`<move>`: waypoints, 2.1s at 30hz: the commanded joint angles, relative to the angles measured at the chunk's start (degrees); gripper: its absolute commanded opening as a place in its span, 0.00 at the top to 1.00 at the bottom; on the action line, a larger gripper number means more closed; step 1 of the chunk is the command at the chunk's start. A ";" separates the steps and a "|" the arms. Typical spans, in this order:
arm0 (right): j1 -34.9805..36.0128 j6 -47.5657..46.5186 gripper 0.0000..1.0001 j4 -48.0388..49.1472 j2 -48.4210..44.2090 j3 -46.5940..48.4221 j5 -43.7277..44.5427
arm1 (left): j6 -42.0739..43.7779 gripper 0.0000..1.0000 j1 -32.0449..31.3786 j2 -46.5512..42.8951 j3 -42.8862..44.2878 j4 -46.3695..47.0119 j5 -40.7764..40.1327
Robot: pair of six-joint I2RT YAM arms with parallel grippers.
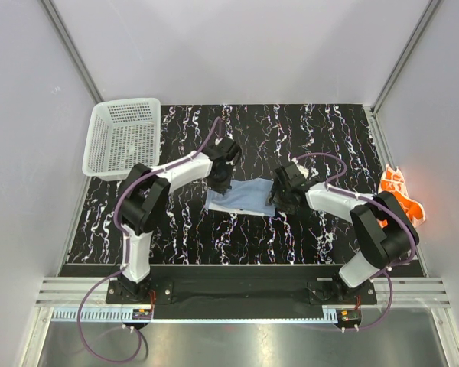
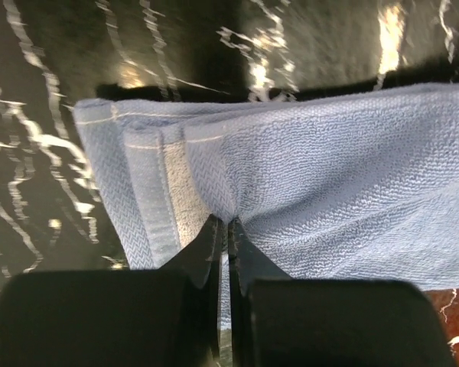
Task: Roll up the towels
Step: Fold the towel, then roll the towel
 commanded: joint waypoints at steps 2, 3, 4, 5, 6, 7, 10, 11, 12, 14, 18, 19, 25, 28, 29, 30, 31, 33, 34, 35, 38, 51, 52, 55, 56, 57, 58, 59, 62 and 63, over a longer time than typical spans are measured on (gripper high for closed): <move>0.15 0.54 0.39 -5.06 4.78 -5.21 -2.49 | 0.86 1.00 2.70 -5.66 -0.73 0.39 -3.61; 0.15 0.37 0.39 -4.98 4.87 -5.21 -2.58 | 0.86 1.00 2.96 -6.10 -1.16 0.13 -4.23; 0.15 0.28 0.39 -4.89 5.22 -5.12 -2.67 | 0.68 1.00 3.05 -6.80 -1.43 -0.04 -5.45; 0.15 0.19 0.39 -4.80 5.31 -5.12 -2.75 | 0.68 0.99 3.05 -7.24 -1.61 -0.13 -5.99; 0.15 0.10 0.39 -4.89 5.57 -5.03 -2.67 | 0.60 0.97 3.05 -7.77 -1.78 -0.22 -6.43; 0.24 0.02 0.39 -4.89 5.66 -5.03 -2.67 | 0.60 0.94 3.05 -8.90 -2.48 -0.13 -7.39; 0.15 -0.16 0.39 -4.62 6.45 -5.03 -2.93 | 0.42 0.89 3.05 -11.28 -3.97 0.83 -9.85; 0.15 -0.16 0.39 -4.62 6.63 -5.03 -3.02 | 0.33 0.86 3.05 -11.72 -4.24 1.09 -10.64; 0.24 -0.25 0.39 -4.62 6.45 -4.94 -3.11 | 0.24 0.81 3.05 -11.99 -4.42 0.92 -11.52; 0.24 -0.42 0.39 -4.97 5.84 -4.77 -3.28 | 0.33 0.60 3.14 -11.82 -4.33 0.75 -12.93; 0.41 -1.30 0.37 -7.17 3.47 -3.63 -2.84 | -0.28 0.41 3.58 -10.15 -4.16 -0.04 -13.20; 0.67 -1.48 0.37 -8.56 1.98 -2.93 -2.23 | -1.15 0.38 3.58 -10.06 -4.07 -0.39 -14.42; 1.47 -3.68 0.37 -10.16 -7.67 -0.38 -3.36 | -2.30 0.42 1.56 -16.19 -7.40 0.83 -14.96; 1.55 -2.45 0.50 -7.98 -11.55 0.33 -4.43 | -3.09 0.58 -0.11 -18.84 -10.48 3.02 -10.33; 1.55 -2.27 0.65 -6.31 -12.26 0.33 -6.86 | -3.27 0.65 -0.37 -19.37 -11.53 5.55 -8.56; 1.55 -1.84 0.72 -4.38 -12.79 -0.19 -10.28 | -3.36 0.71 -0.64 -20.24 -13.02 7.15 -6.63; 1.55 -1.05 0.85 -0.79 -13.06 -0.37 -11.79 | -3.88 0.79 -0.73 -20.69 -15.47 10.38 -2.95; 1.47 -0.17 0.94 2.48 -12.45 -0.29 -14.96 | -4.32 0.85 -0.64 -21.22 -17.68 12.95 -0.73; 1.55 0.27 0.97 5.11 -11.14 -0.02 -17.50 | -4.50 0.86 -0.64 -21.39 -18.39 13.92 0.59; 1.55 0.71 1.00 6.44 -10.26 -0.02 -18.56 | -4.85 0.86 -0.73 -21.22 -19.35 14.71 0.86; 1.47 1.68 1.00 11.98 -5.69 -0.11 -21.21 | -5.03 0.89 -0.64 -19.82 -19.89 15.33 1.22; 1.29 3.09 1.00 19.72 8.03 -5.20 -20.25 | -6.17 0.91 3.92 -19.28 -28.31 18.93 2.35; 1.29 3.26 1.00 20.33 8.21 -5.90 -20.42 | -6.52 0.91 4.36 -19.46 -29.28 19.55 2.45; 1.29 3.70 1.00 21.74 8.56 -8.54 -20.68 | -7.57 0.91 6.47 -20.16 -33.23 21.31 3.24; 1.38 3.97 1.00 22.09 8.65 -9.07 -20.68 | -7.84 0.91 7.52 -20.25 -34.12 22.36 3.59; 1.38 4.06 1.00 22.62 8.74 -10.21 -20.86 | -8.10 0.91 8.05 -20.60 -35.00 22.98 3.94; 1.29 4.14 1.00 23.06 8.91 -10.83 -21.12 | -8.37 0.91 8.58 -20.87 -36.48 23.59 4.46; 1.29 4.75 1.00 23.76 8.91 -12.31 -21.30 | -8.54 0.91 9.28 -21.04 -36.93 23.86 4.47; 1.55 6.25 1.00 26.66 8.74 -14.78 -22.62 | -7.84 0.91 9.55 -21.13 -37.64 23.86 4.47; 1.90 6.52 1.00 27.36 8.04 -16.27 -22.97 | -7.23 0.90 9.47 -21.13 -37.73 23.69 4.47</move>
